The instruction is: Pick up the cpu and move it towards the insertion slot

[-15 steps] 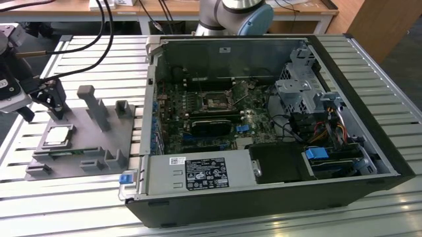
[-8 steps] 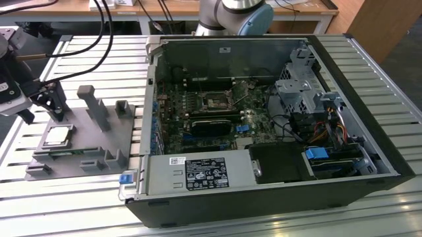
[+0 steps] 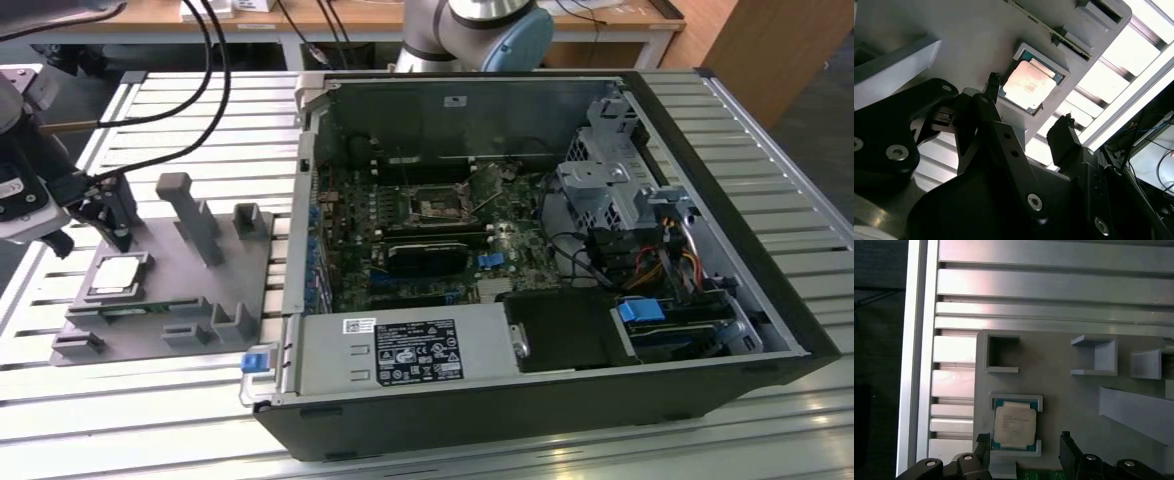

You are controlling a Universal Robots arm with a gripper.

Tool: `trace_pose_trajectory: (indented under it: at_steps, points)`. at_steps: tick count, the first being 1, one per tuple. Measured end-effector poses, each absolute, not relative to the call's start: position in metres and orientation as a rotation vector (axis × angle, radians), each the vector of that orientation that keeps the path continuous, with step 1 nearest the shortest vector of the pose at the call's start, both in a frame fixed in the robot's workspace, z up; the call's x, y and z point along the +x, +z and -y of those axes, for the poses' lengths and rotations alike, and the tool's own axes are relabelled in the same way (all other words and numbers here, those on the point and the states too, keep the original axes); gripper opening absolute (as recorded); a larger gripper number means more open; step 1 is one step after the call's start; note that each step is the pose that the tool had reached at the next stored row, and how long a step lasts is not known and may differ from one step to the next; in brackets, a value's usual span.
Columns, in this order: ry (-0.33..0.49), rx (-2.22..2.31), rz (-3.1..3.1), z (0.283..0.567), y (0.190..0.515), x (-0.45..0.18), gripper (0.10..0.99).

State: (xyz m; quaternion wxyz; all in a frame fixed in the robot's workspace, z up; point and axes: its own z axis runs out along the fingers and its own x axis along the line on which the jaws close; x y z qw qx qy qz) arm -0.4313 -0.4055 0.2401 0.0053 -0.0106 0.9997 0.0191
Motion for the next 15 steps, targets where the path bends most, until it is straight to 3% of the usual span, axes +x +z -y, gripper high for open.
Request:
trace_pose_trajectory:
  at_steps: [15]
  points:
    - [0.060,-0.033,-3.130,0.4056,0.2293,-0.4313,0.659]
